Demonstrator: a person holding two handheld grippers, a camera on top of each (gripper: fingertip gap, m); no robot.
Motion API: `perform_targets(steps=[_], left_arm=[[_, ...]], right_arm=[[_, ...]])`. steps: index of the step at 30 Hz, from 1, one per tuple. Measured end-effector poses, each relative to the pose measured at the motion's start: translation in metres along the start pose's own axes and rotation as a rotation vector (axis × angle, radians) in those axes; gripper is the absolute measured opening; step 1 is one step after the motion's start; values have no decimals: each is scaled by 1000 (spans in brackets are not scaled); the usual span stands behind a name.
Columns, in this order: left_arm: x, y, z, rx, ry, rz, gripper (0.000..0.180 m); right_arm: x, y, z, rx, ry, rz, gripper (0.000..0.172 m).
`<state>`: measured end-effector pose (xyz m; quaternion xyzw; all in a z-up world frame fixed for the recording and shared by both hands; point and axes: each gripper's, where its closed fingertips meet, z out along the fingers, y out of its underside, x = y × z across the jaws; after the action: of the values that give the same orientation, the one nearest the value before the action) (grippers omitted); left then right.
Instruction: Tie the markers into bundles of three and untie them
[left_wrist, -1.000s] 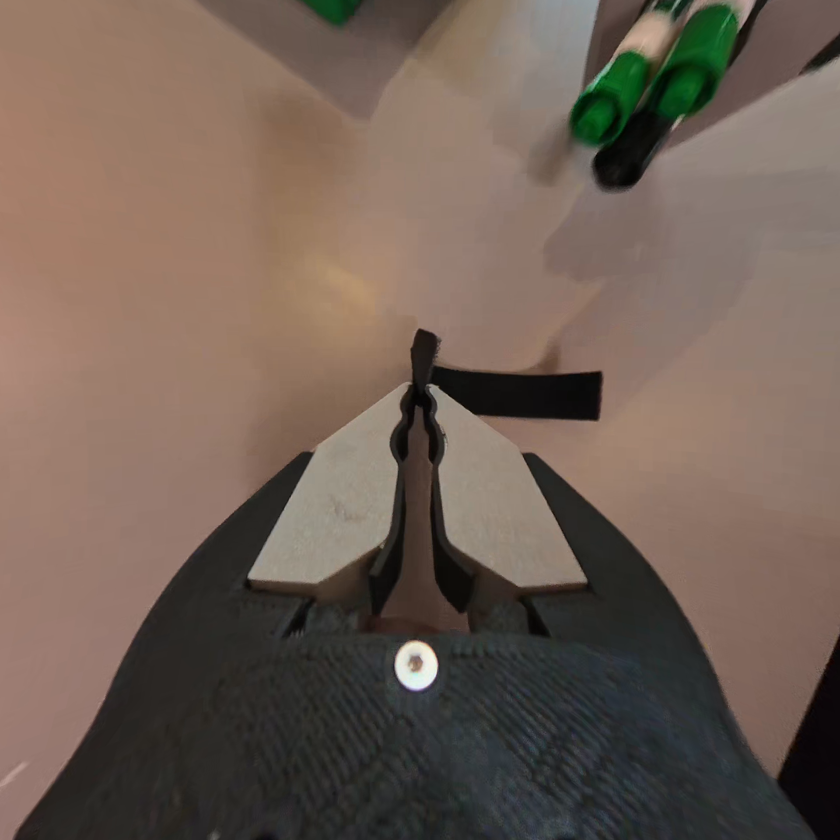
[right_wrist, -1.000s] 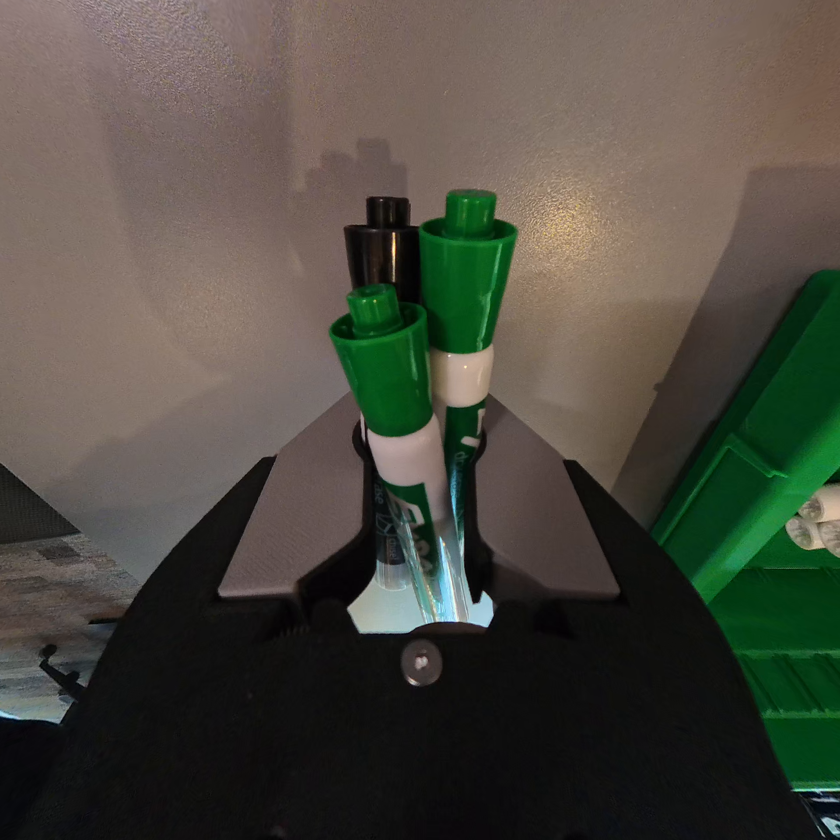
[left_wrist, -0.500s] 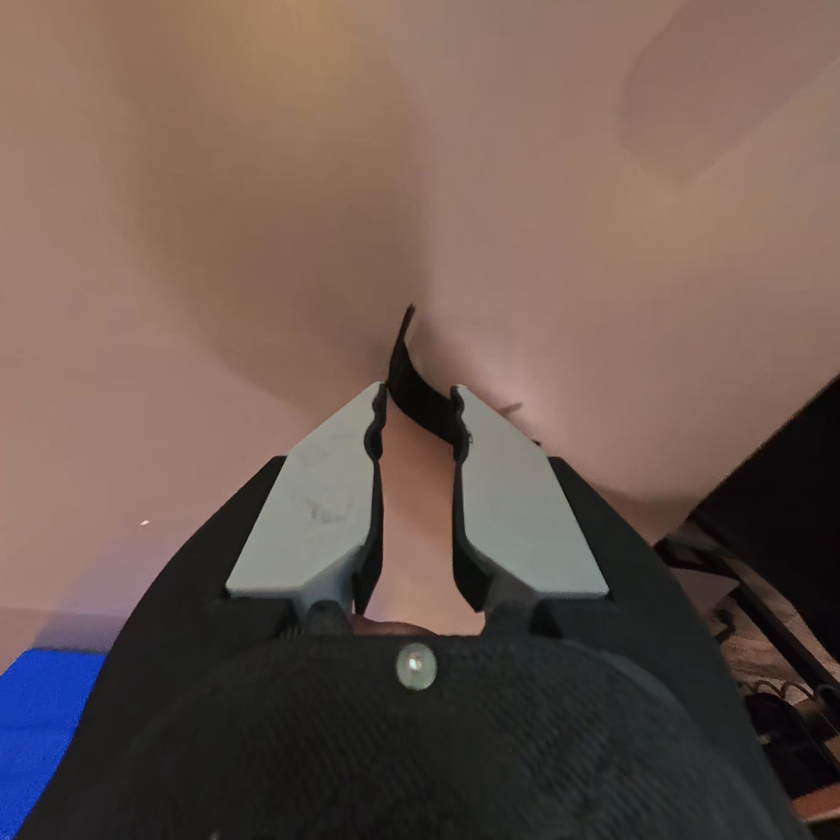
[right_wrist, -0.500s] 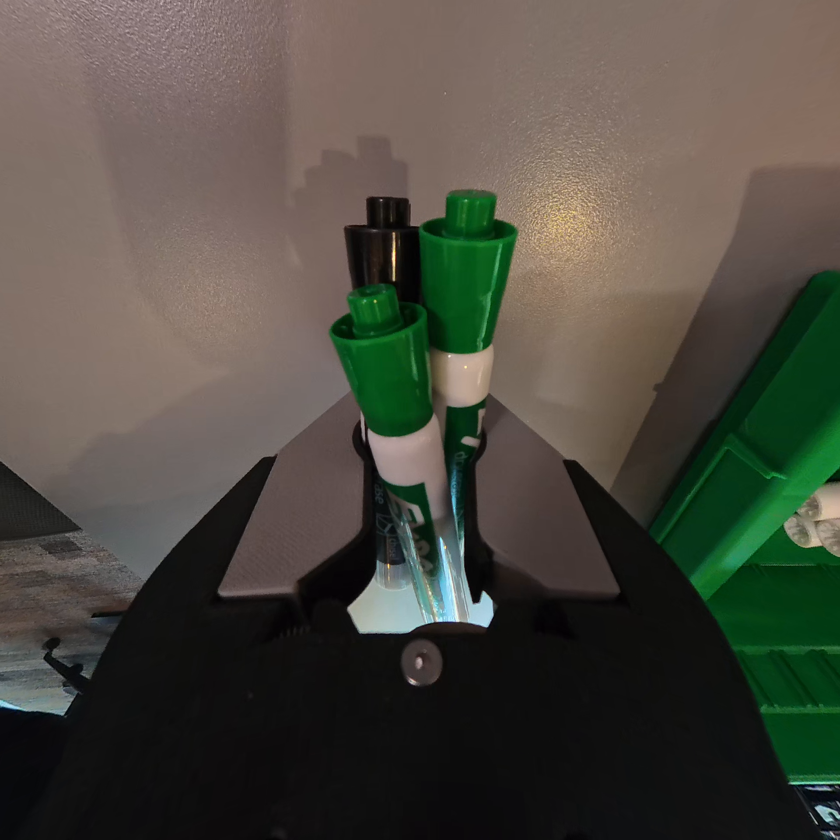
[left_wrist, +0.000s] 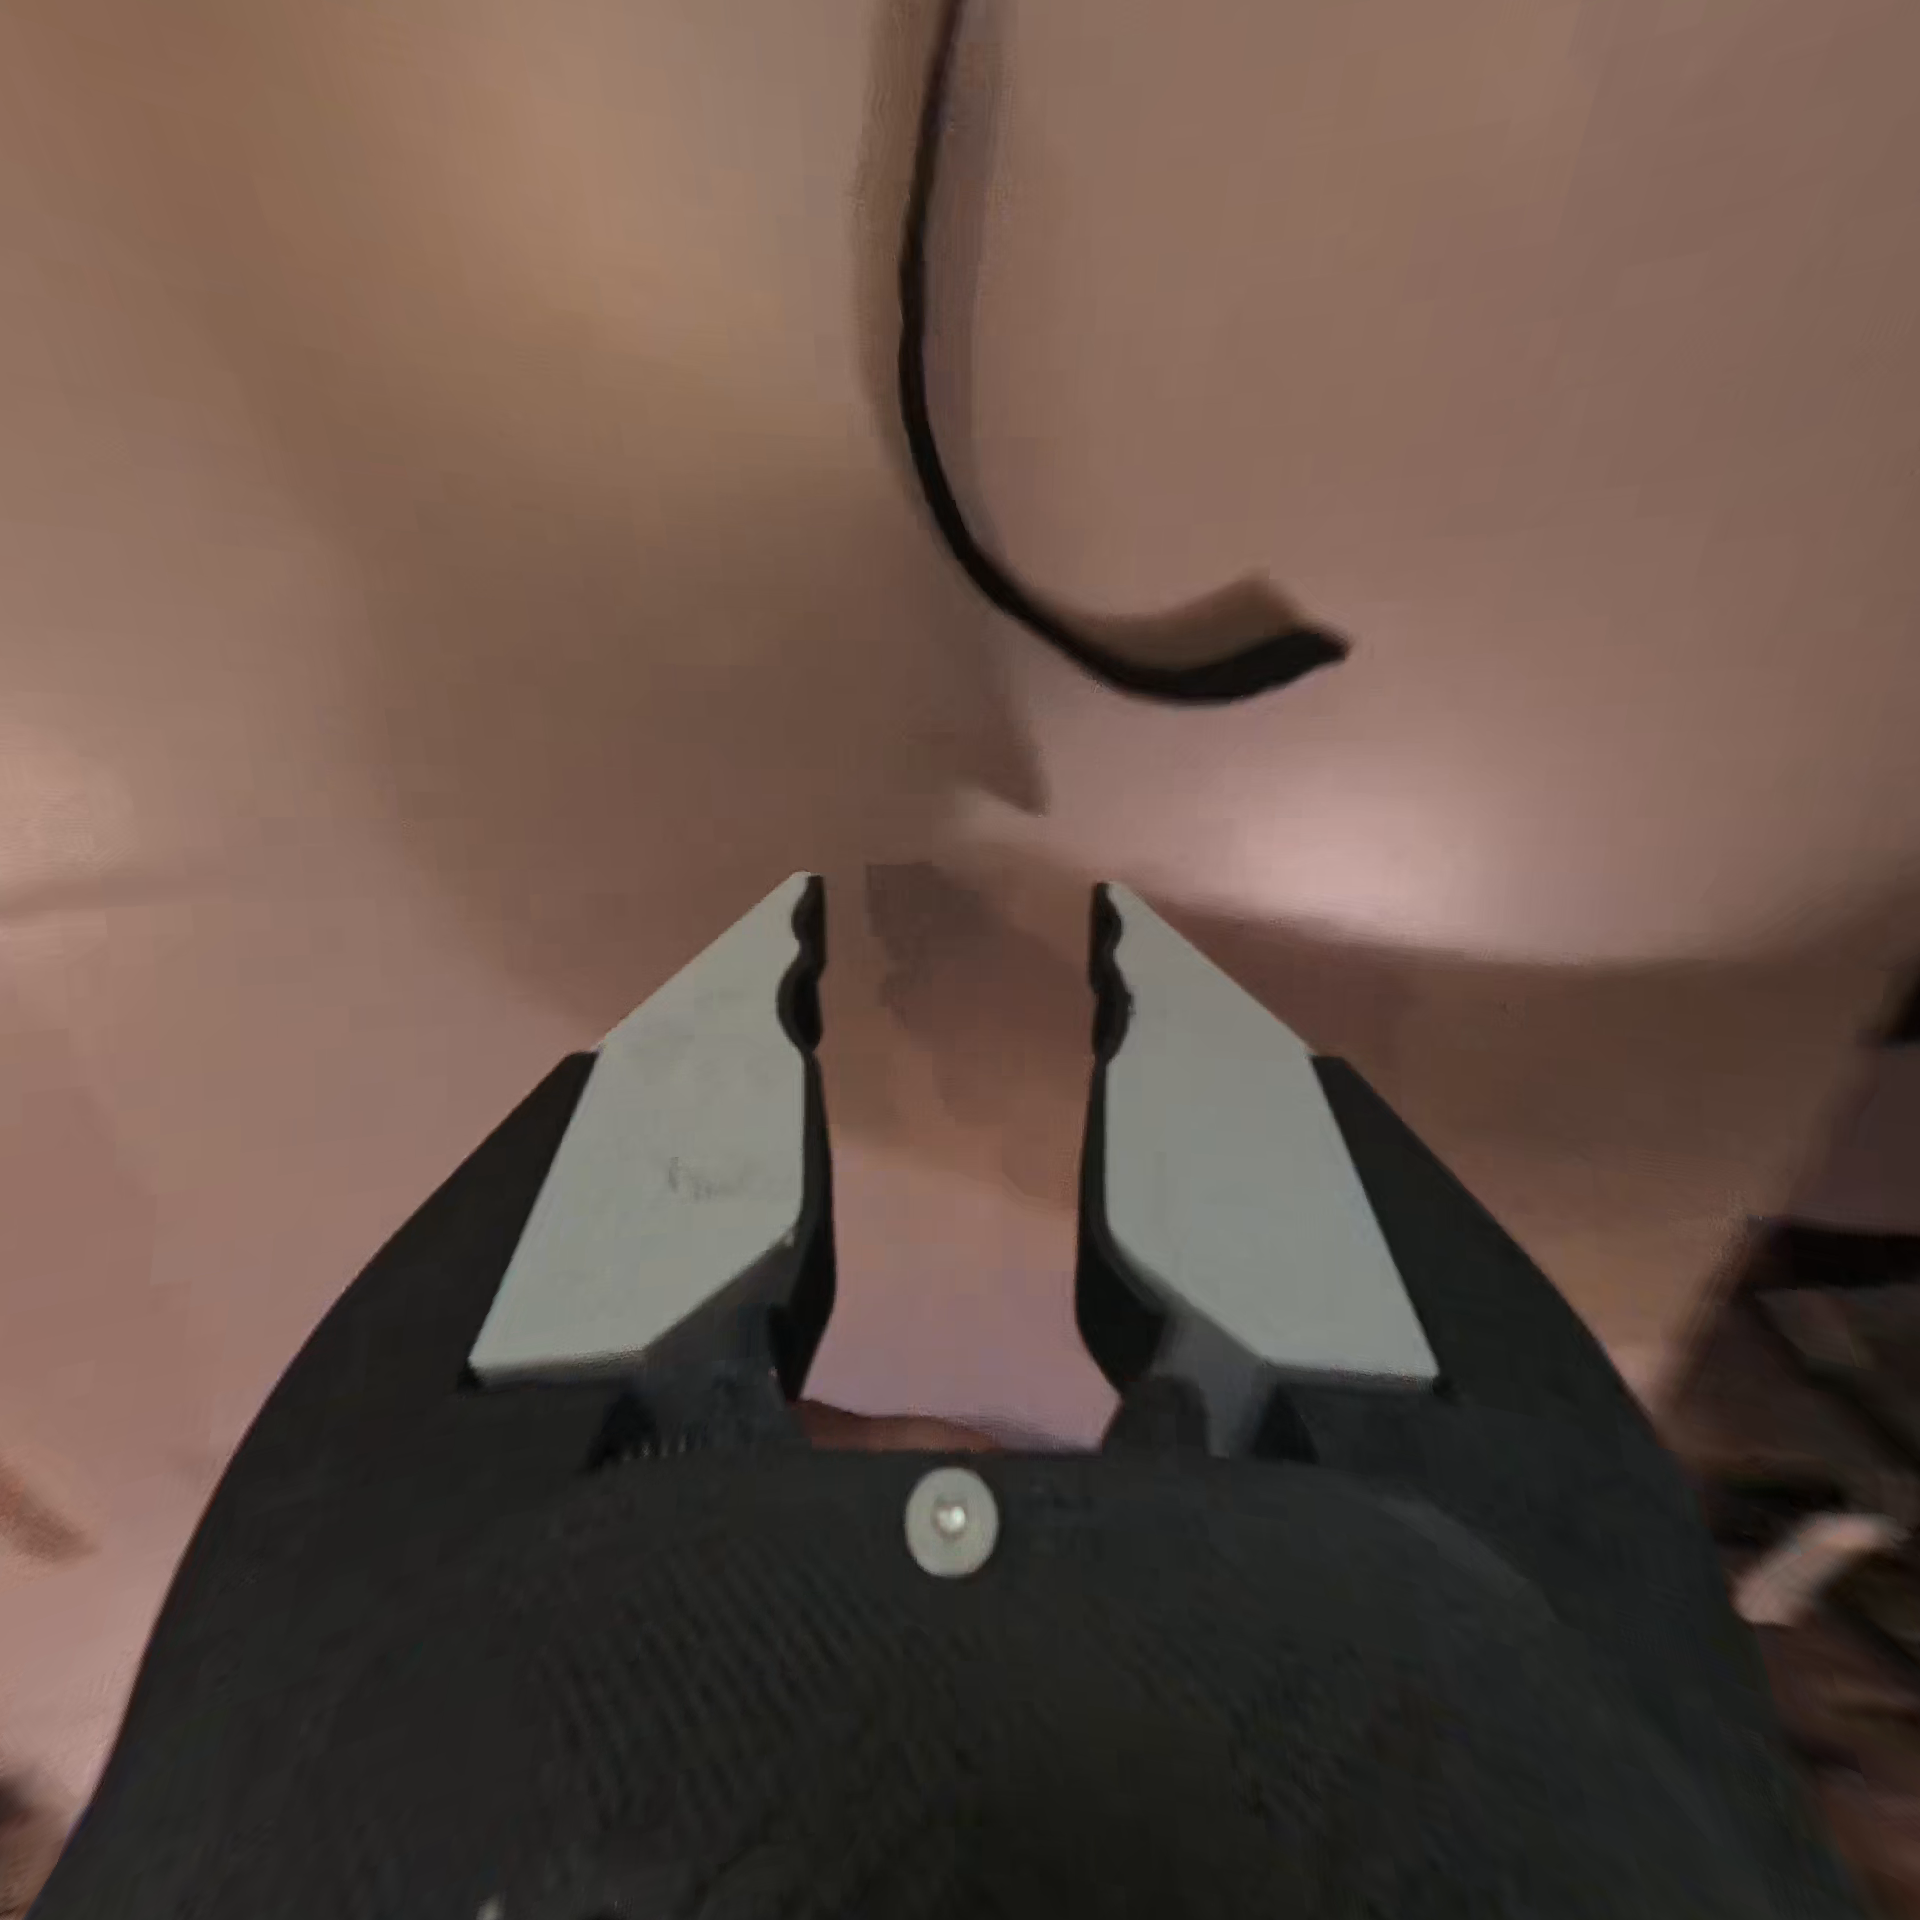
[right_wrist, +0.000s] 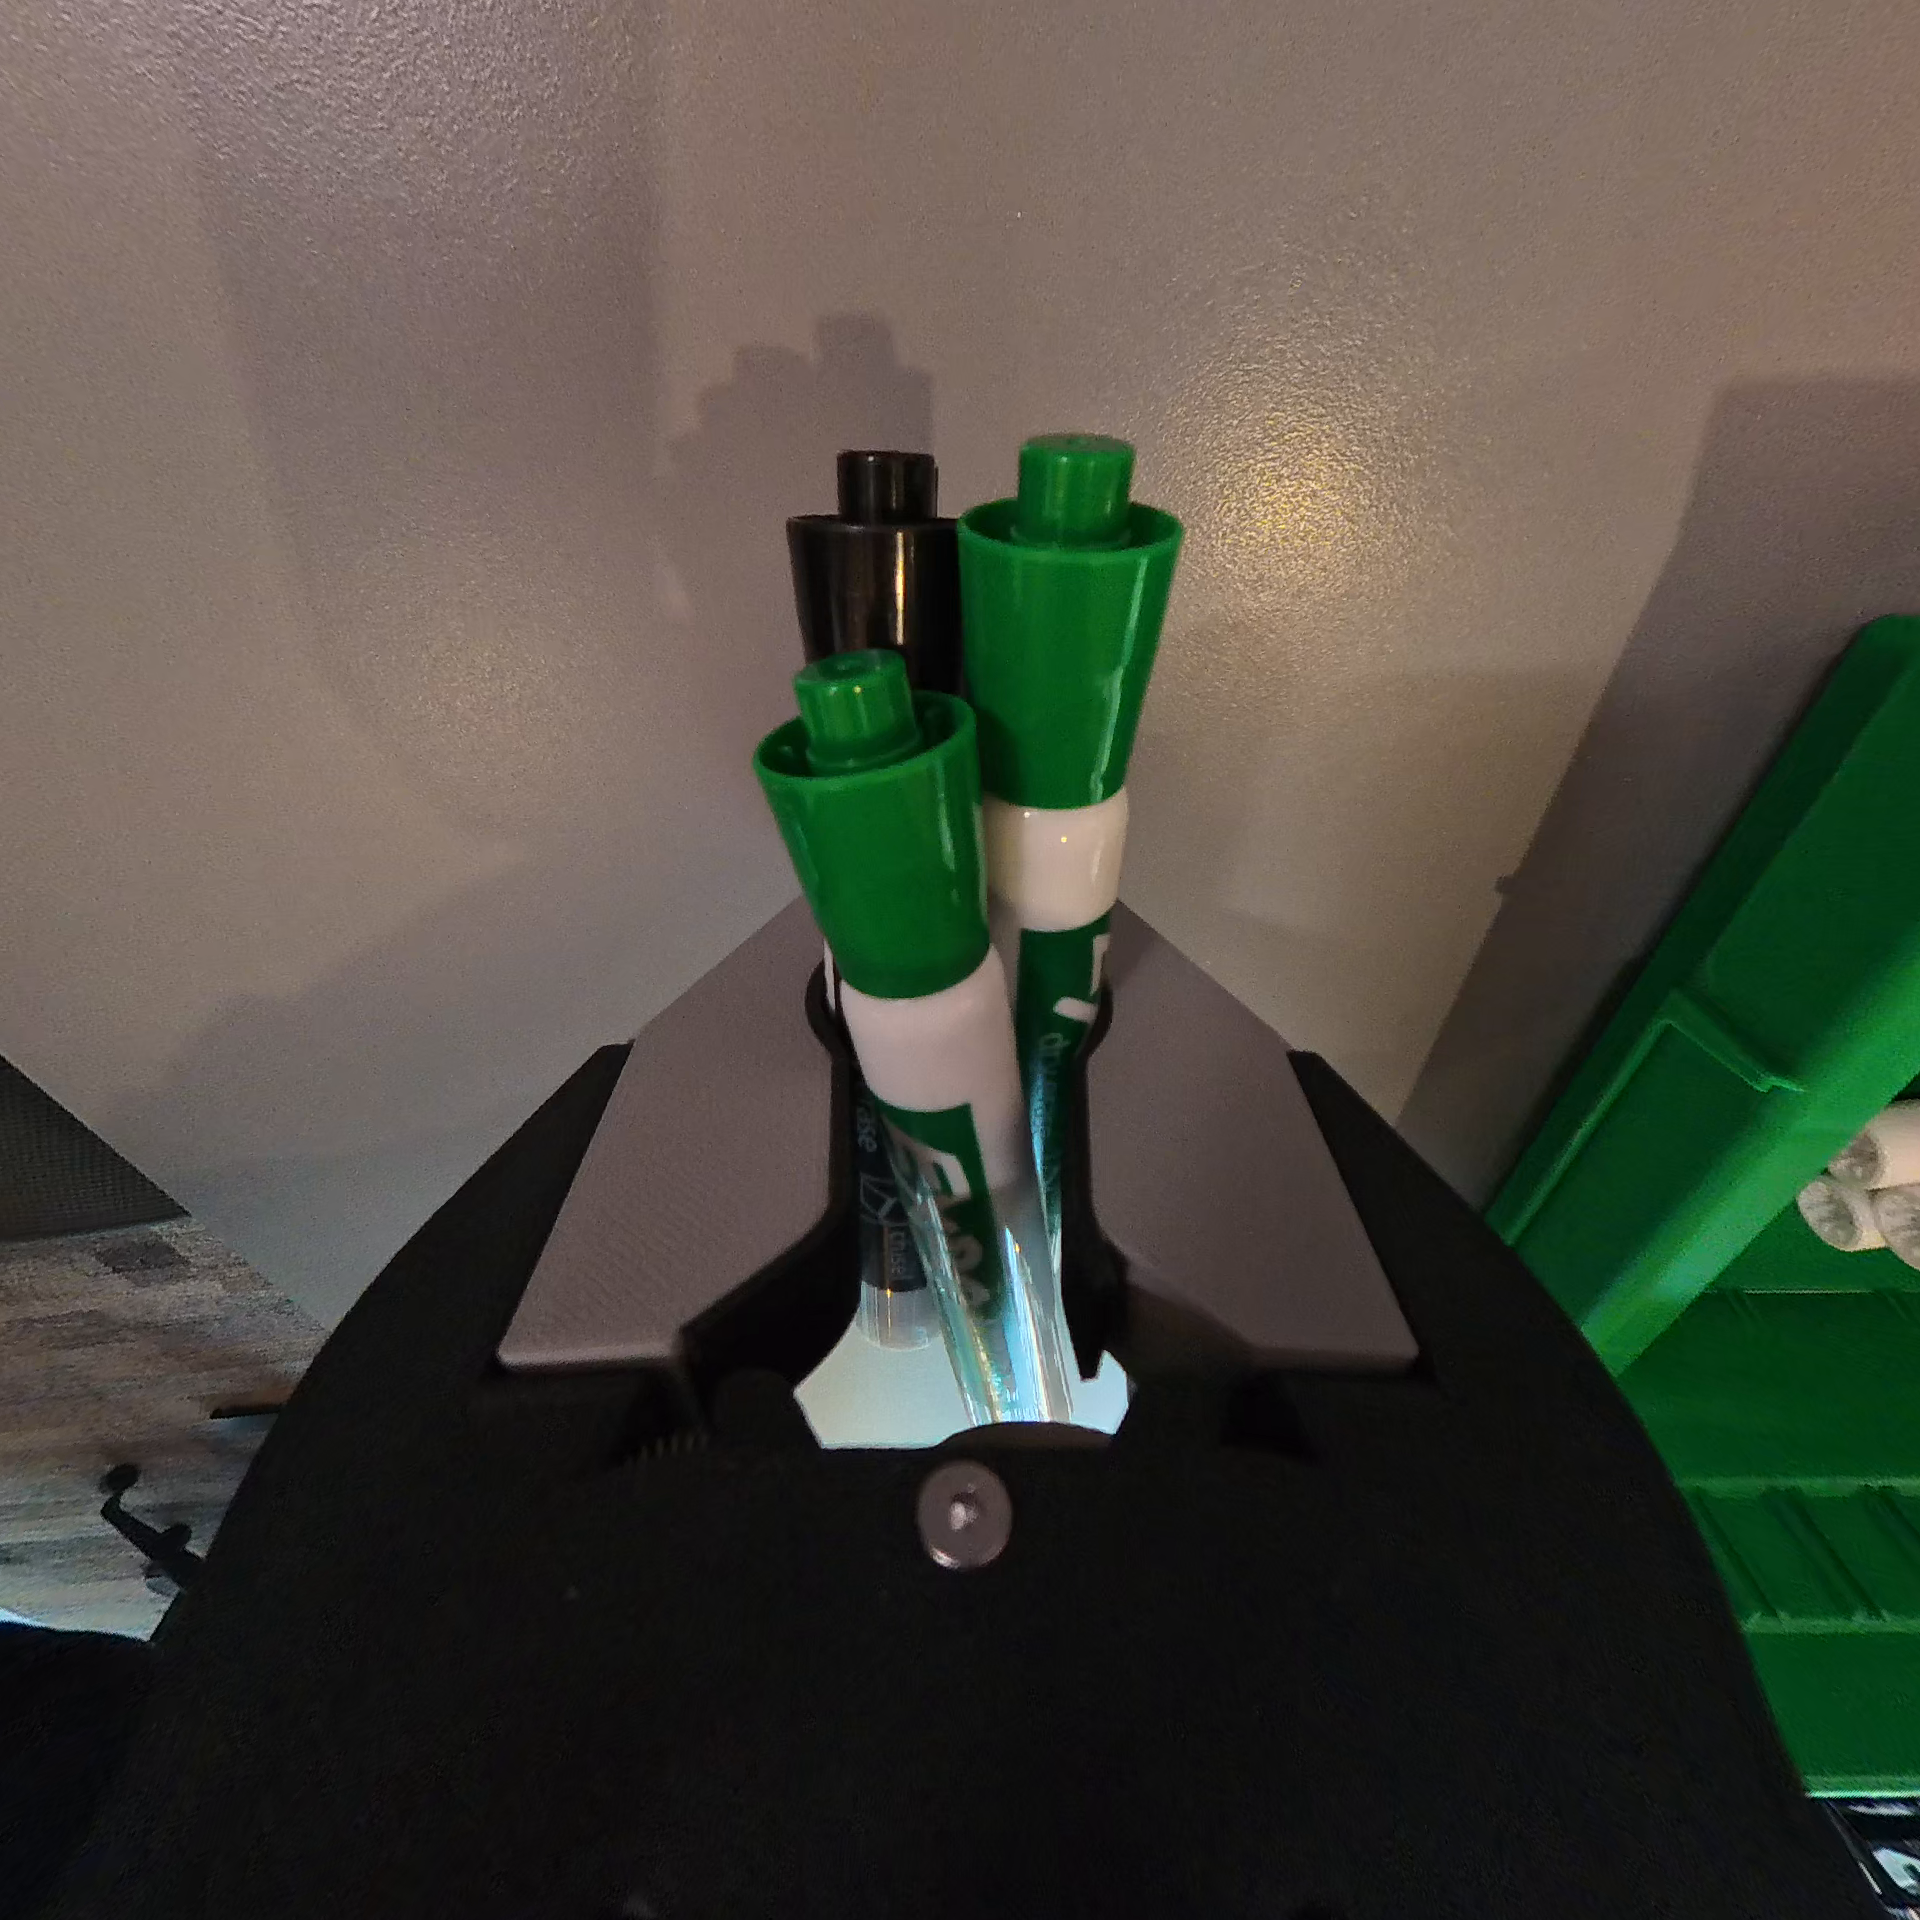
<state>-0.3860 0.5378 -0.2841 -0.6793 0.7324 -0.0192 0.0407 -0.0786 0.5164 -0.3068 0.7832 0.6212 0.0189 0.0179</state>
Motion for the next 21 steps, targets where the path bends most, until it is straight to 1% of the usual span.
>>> perform_targets(steps=[1,2,3,4,5,6,8,14,18,21], left_arm=[[-7,3,4,3,-81,105,50],[-10,-2,6,45,-138,181,46],[-7,-10,7,107,-148,238,46],[-4,-19,6,172,-150,275,50],[-3,-27,5,229,-163,288,54],[-3,-33,4,273,-166,293,62],[-2,-37,4,319,-164,321,72],[10,-37,15,315,-119,388,91],[20,-56,17,369,-53,390,97],[18,-70,19,396,-54,395,97]], right_arm=[[0,0,0,3,0,0,37],[0,0,0,6,0,0,37],[0,0,0,10,0,0,37],[0,0,0,13,0,-1,37],[0,0,0,16,0,-2,37],[0,0,0,17,0,-1,37],[0,0,0,14,0,-3,37],[0,0,0,-21,-3,-25,37],[1,0,0,-44,-4,-33,37],[1,0,0,-44,-4,-36,37]])
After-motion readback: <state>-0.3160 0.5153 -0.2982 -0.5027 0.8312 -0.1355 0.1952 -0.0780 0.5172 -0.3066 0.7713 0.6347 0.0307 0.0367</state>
